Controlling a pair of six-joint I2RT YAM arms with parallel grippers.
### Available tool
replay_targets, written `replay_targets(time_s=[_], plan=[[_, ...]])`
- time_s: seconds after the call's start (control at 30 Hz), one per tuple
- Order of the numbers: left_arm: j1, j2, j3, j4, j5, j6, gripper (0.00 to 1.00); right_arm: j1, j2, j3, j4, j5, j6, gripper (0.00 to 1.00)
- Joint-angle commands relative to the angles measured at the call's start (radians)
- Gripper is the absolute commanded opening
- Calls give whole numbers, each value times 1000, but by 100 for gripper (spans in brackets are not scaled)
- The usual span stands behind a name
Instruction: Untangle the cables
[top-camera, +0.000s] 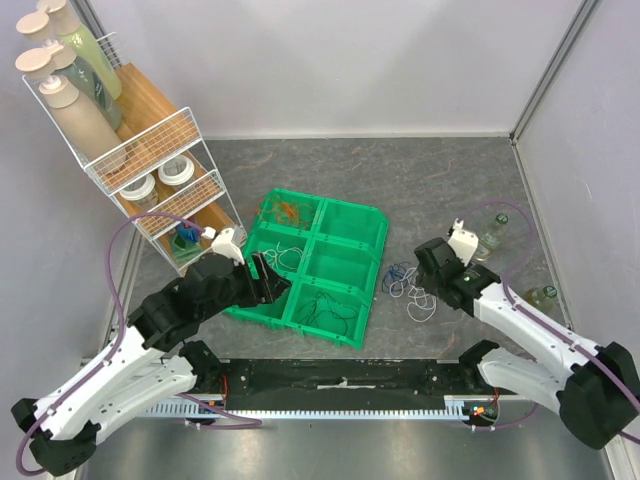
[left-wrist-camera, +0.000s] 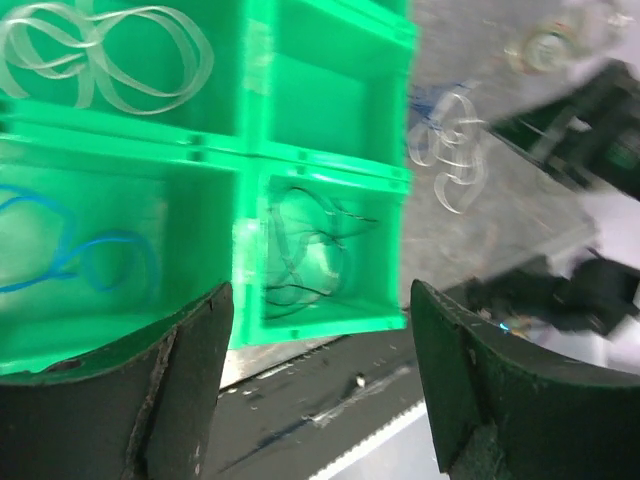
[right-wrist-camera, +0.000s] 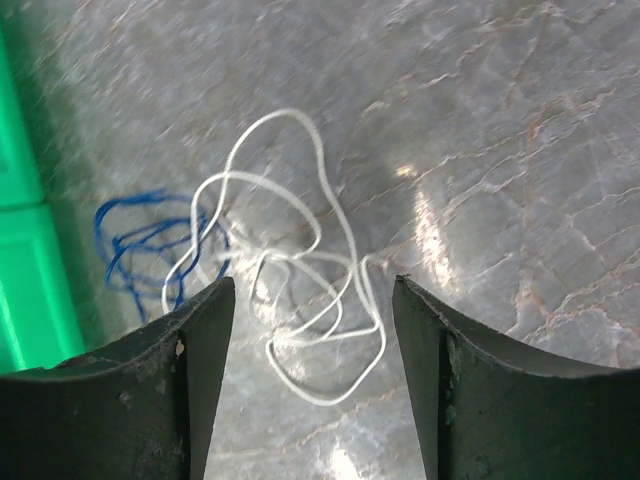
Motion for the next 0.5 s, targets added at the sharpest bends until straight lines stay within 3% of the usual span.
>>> replay_targets(time_s=[0.0,0.13,0.33,0.43,0.47], plan=[[1,-55,-7,155,294,99,77,-134,26,-44,166,-101,-112,72],[3,-86,-20,179,356,102,77,-171,95,-55,196,-153,-152,72],[3,-106,-24,172,376,93,75,-172,86,-135,251,-222,-142,62],[3,-98,-23,172,389,90,75,-171,61,-170,278,-246,-143,50],[3,-92,-21,172,392,92,74,-172,58,-170,275,-254,-145,42]])
